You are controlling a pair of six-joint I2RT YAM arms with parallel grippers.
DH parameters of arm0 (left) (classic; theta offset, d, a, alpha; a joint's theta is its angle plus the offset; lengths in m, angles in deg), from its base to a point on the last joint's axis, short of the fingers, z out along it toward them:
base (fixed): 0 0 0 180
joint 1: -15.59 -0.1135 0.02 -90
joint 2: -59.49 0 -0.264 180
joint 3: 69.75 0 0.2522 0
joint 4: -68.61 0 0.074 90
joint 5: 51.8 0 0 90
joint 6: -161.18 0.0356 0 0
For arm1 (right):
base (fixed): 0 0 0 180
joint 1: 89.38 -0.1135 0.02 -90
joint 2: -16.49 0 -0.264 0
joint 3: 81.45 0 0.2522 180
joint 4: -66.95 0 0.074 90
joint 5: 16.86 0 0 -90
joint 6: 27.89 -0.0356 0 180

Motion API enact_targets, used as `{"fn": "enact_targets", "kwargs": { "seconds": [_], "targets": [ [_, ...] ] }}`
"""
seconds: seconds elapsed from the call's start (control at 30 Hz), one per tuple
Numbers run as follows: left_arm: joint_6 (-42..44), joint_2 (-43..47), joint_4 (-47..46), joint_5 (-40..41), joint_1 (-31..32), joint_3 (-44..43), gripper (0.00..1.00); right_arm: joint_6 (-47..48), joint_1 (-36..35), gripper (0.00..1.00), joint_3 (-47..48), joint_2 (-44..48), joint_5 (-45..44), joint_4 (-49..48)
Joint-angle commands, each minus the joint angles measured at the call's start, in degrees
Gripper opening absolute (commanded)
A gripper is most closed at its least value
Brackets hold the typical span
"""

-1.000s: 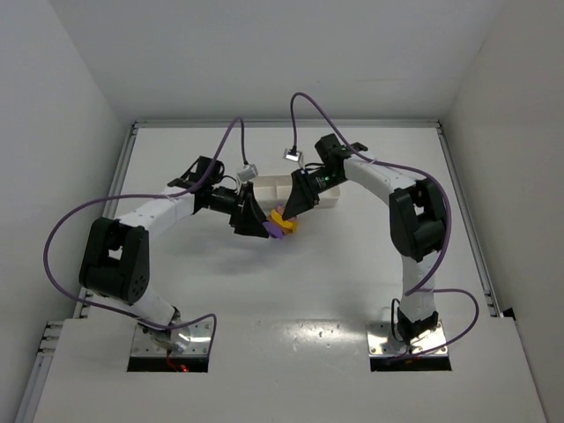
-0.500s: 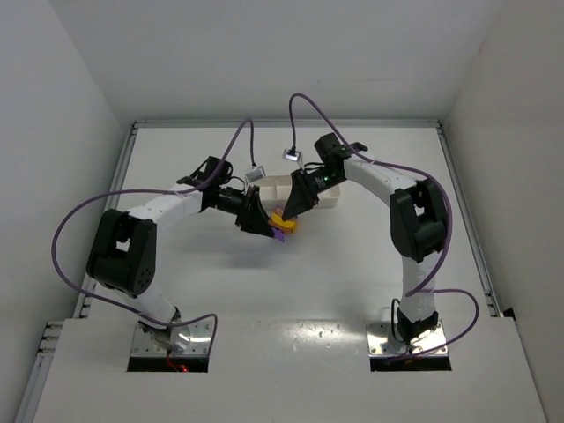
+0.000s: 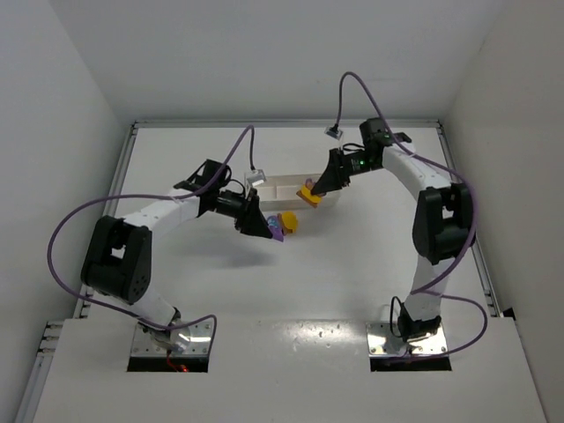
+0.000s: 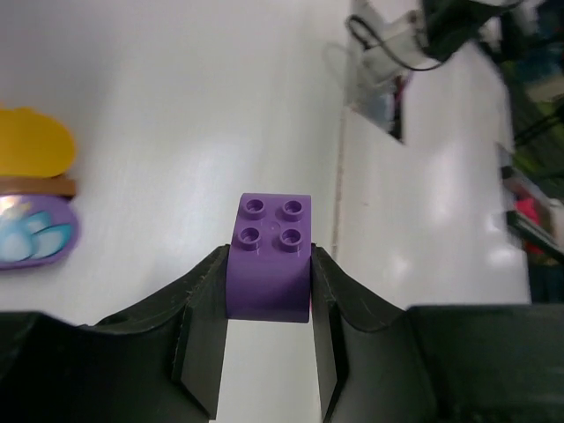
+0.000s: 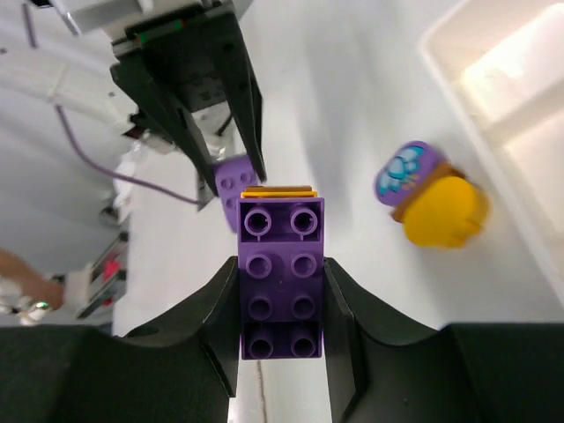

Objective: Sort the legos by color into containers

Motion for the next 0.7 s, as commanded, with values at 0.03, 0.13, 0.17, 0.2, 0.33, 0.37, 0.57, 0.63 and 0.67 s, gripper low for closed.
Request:
{"fn": "enact_targets", "kwargs": {
  "seconds": [0.03,0.13,0.17,0.2,0.33,0.37,0.57,0.63,0.67],
  "targets": [
    [-8.0,6.5,-11.4,26.3,-1.1,-0.7,0.12,-2.3,1.6,0.00,-4.0,7.0,-4.3,-6.7],
    [-11.2,6.7,-14.1,40.7,0.5,-2.7,0.12,-9.8,2.6,0.00,-10.3,10.5,-9.0,-15.7],
    [-11.2,5.5,-13.5,48.4,1.1,-4.3,0.12,-11.4,2.7,0.00,-10.9,11.1,-10.3,-16.8],
    [-12.8,2.4,-12.8,51.4,1.1,-7.7,0.12,-11.4,2.7,0.00,-10.9,11.1,-10.8,-17.5],
    [-13.9,-3.4,-9.7,58.9,1.1,-13.4,0.12,-12.5,3.7,0.00,-10.9,11.6,-11.5,-17.5],
    [-14.5,-4.8,-9.7,60.3,1.7,-14.0,0.12,-12.5,4.2,0.00,-10.9,11.6,-11.5,-17.5],
    [-15.1,-9.9,-8.5,63.3,2.2,-18.1,0.20,-12.5,4.9,0.00,-11.9,12.1,-11.5,-17.5],
    [-15.1,-11.8,-8.5,63.3,2.2,-18.8,0.23,-12.5,4.9,0.00,-11.9,12.1,-11.5,-17.5],
    [-15.1,-11.8,-8.0,63.3,2.2,-18.8,0.30,-12.5,5.5,0.00,-11.9,12.1,-11.0,-17.5]
  ]
}}
